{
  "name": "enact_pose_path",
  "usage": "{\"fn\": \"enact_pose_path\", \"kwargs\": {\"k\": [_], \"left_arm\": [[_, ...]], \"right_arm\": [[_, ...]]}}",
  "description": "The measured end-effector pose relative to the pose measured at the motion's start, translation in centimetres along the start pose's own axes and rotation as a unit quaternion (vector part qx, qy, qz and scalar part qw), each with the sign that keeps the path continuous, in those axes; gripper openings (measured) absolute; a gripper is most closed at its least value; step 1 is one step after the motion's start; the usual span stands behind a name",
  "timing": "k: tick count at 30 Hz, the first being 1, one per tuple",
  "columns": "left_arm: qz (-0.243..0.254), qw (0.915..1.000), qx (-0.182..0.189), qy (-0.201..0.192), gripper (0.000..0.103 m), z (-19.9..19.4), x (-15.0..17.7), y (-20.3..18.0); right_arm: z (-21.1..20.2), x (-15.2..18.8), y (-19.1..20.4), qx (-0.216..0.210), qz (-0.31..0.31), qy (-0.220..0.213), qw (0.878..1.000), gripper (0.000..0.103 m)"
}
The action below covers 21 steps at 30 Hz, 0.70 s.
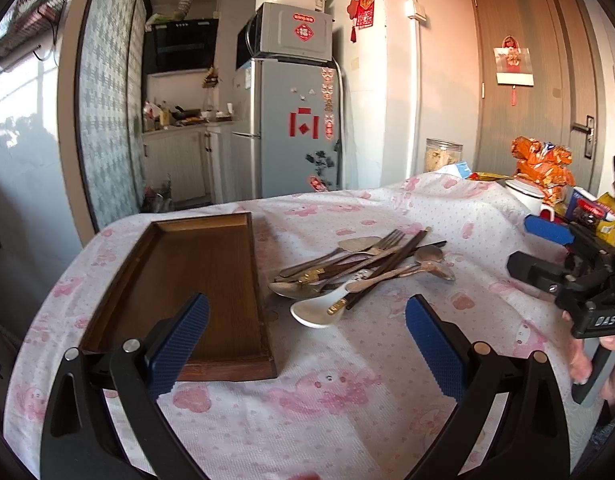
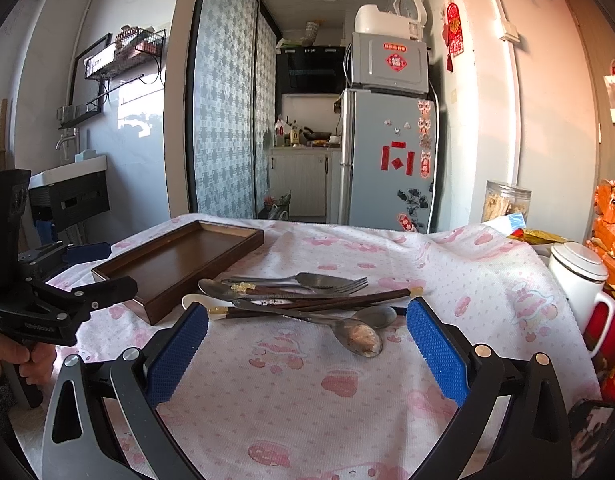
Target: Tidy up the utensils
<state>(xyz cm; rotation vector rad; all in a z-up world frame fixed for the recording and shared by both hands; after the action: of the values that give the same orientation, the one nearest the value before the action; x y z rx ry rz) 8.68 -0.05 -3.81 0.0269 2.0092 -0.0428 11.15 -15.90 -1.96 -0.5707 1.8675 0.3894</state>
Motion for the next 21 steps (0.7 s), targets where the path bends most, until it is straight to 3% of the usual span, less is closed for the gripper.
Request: {"fn": "enact_pose_path", "kwargs": {"k": [3,5,8,12,15,16,19,20,21], "left_arm": [[-0.016,0.9992,0.027,0.024,0.1,0.7,0.5,0.2],[-0.014,0.997,0.044,0.063,0.1,1.3,1.5,-0.1],[0.029,0.9911,0.067,0.112,0.1,1.8,2.9,-1.1],[0.095,0.985,0.05,0.135,0.1,2.7,3.2,-2.0],[0.12,0.9781,0.088,0.146,0.1,3.7,2.9,-3.6],[0.133,0.9763,0.088,0.147,0.1,4.1,2.8,-3.9],[0.183,0.9686,0.089,0.143,0.1,5.2,2.6,-5.1],[0.193,0.966,0.096,0.143,0.097,5.6,2.6,-5.4],[0.197,0.9646,0.098,0.145,0.086,6.0,2.6,-5.5]], "right_arm": [[0.5,0.2,-0.9,-0.007,0.017,0.013,1.0,0.1],[1.1,1.2,-1.5,-0.007,0.023,0.047,0.999,0.1],[1.7,2.5,-3.5,0.0,0.036,0.092,0.995,0.1],[3.1,3.7,-4.2,0.01,-0.001,0.148,0.989,0.1],[4.7,4.2,-3.6,0.018,-0.042,0.185,0.982,0.086],[5.3,4.5,-3.7,0.019,-0.052,0.195,0.979,0.077],[7.3,5.2,-3.3,-0.008,-0.051,0.228,0.972,0.07],[8.0,5.5,-3.4,-0.008,-0.051,0.235,0.971,0.069],[8.4,5.6,-3.5,-0.009,-0.05,0.239,0.97,0.069]]}}
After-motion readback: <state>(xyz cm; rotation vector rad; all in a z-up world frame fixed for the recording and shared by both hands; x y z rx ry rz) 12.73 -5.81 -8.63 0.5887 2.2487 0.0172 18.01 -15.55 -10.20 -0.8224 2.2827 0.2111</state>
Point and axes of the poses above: each gripper's, at about its wrist camera, not at the fingertips, and z roughly the way its jaws point, y to its left, x to its underside, the point moved 9 cm from there along z, roughly the way its jaws point
